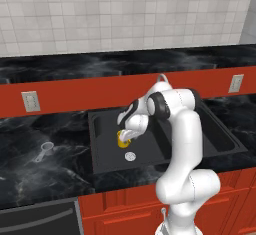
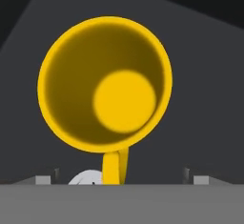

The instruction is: Move any existing items from the left basin to the right basin for drying. Then move the measuring cup from the counter to the left basin of the sink for washing.

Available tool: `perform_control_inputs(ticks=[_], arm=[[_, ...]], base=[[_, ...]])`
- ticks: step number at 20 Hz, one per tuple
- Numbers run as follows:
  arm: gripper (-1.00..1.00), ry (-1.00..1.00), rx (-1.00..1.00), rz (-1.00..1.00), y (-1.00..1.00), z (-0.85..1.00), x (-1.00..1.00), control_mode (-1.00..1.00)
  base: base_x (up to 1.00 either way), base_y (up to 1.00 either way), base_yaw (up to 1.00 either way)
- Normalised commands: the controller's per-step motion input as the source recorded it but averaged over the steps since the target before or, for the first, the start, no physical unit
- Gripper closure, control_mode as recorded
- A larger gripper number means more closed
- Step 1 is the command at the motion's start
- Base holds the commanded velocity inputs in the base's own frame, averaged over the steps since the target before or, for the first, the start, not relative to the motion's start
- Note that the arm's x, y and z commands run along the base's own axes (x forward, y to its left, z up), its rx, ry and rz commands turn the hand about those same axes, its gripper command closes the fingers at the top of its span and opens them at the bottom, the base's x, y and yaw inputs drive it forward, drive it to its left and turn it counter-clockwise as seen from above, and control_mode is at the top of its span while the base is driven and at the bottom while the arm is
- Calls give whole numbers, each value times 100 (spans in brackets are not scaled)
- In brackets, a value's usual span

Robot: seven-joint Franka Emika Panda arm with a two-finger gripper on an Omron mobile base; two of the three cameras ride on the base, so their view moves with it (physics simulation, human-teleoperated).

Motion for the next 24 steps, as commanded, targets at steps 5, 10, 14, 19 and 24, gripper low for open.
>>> perform_control_inputs(ticks=[5,10,14,19,24], arm=[[-100,-2,0,0,1,-10,0,-100],[-100,0,0,0,2,-2,2,-100],[-100,0,0,0,2,0,0,-100],[-100,0,0,0,2,-2,0,-100],[100,0,0,0,6,-5,0,-100]], base=[[0,0,0],[0,0,0],[0,0,0],[0,0,0],[0,0,0]])
